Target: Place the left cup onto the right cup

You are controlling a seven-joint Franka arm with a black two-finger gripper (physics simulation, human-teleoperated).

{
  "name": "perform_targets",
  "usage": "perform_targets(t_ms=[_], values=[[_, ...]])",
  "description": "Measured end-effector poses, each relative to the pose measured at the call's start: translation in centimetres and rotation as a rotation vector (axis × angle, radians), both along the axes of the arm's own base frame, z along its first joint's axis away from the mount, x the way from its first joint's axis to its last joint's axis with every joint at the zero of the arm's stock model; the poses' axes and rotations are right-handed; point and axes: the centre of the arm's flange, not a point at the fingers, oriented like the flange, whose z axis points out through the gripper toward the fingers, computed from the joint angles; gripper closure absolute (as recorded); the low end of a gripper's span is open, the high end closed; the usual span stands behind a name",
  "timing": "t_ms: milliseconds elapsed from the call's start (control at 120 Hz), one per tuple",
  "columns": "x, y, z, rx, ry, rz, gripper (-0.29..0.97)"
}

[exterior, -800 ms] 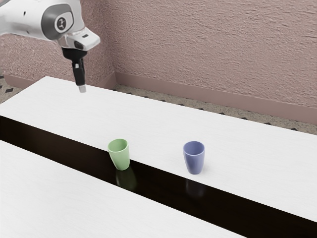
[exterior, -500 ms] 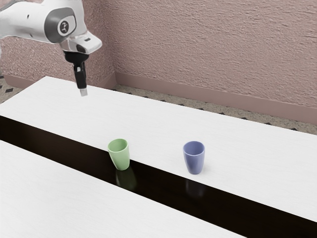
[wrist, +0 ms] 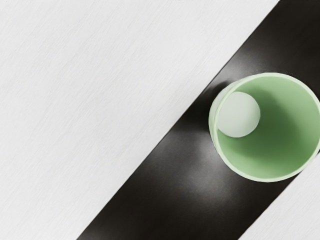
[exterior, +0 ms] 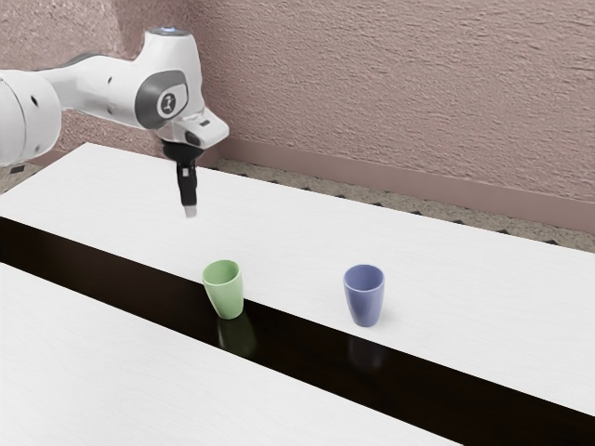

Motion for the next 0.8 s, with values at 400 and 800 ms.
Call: perform_targets(t_ms=[400,800], values=[[2.3,-3.8,-6.3,0.005,-0.014,-0.073,0.00],[0.6,-4.5,-10.9,-0.003,-0.002,-0.085,0.00]])
